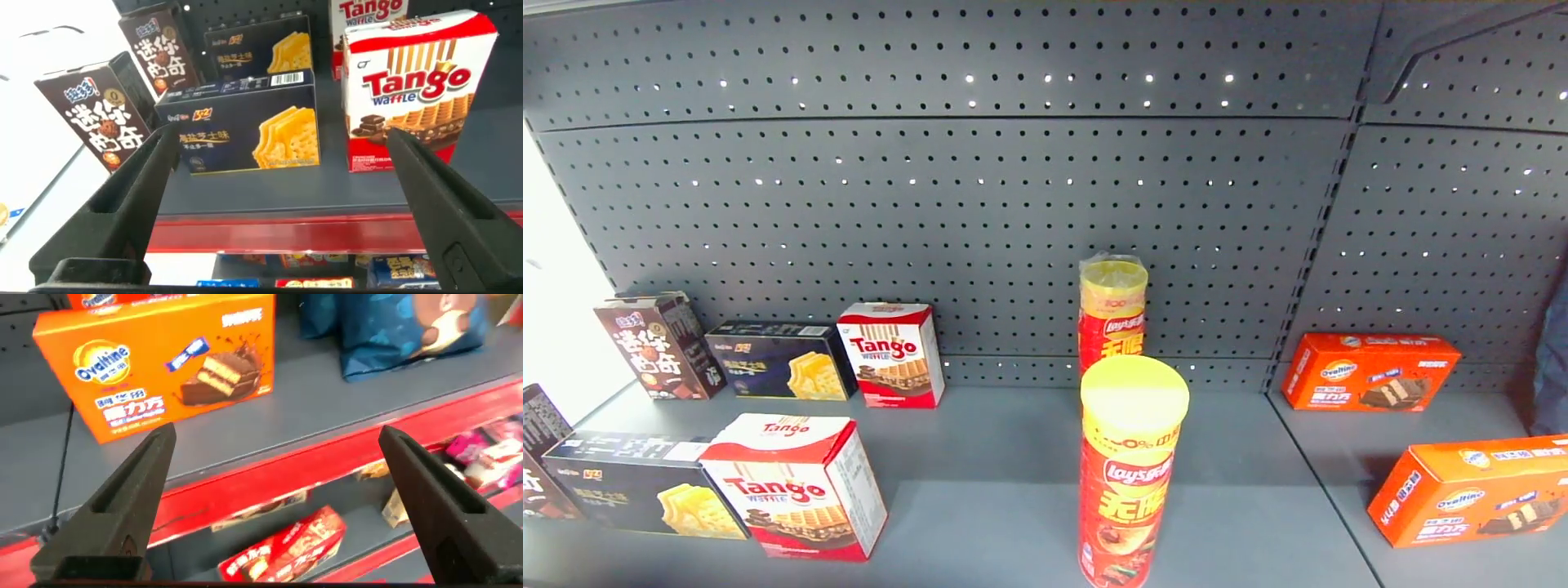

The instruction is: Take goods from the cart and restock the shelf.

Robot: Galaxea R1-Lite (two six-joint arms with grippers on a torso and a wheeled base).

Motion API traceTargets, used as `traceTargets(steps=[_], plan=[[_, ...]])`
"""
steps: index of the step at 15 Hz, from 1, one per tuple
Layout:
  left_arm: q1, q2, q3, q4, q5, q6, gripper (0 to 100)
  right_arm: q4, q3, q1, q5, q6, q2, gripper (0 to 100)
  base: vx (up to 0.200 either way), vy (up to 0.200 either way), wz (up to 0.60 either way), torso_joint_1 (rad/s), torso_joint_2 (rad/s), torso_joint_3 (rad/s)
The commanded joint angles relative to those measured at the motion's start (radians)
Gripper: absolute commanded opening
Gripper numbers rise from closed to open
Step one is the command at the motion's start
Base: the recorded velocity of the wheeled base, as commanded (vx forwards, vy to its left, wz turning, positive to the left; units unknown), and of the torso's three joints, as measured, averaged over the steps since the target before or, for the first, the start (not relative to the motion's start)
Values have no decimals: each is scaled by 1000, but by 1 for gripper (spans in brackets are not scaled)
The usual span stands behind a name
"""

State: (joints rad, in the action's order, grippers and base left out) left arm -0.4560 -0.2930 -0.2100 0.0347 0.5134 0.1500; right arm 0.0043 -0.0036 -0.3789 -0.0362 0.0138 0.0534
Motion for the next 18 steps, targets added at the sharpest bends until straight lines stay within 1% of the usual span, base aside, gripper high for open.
traceTargets(steps=[1,3,4,5,7,8,9,10,12,13,16,17,18], plan=[[-6,20,-3,2,0,-1,100,5,1,32,18,-11,-53,100,0,0,0,0,0,0],[-4,20,-3,2,2,-1,100,5,2,32,18,-9,-53,100,0,0,0,0,0,0],[-4,29,37,1,0,-1,100,11,-1,57,18,-11,-53,100,0,0,0,0,0,0],[-7,40,38,1,-1,-1,100,11,-1,94,18,-15,-6,100,0,0,0,0,0,0],[-9,49,35,1,-1,-3,100,11,-1,92,18,-14,14,100,0,0,0,0,0,0],[-9,49,32,1,-1,-3,100,14,-3,121,18,-12,66,100,0,0,0,0,0,0],[-9,49,23,1,-1,-3,100,13,-3,198,18,-9,152,100,0,0,0,0,0,0],[-9,49,23,1,-1,-3,100,3,2,275,18,-11,149,100,0,0,0,0,0,0],[-9,49,27,1,-1,-3,100,-1,4,393,18,-12,-53,100,0,0,0,0,0,0],[-6,49,26,1,-1,-3,100,-3,4,379,18,-9,-52,100,0,0,0,0,0,0],[-13,49,31,1,-3,-3,100,-1,4,379,19,-9,-52,100,0,0,0,0,0,0],[-30,49,35,-1,-3,-4,100,-1,4,379,19,-9,-52,100,0,0,0,0,0,0],[-73,52,77,1,-3,-6,100,-1,4,379,19,-9,-52,100,0,0,0,0,0,0]])
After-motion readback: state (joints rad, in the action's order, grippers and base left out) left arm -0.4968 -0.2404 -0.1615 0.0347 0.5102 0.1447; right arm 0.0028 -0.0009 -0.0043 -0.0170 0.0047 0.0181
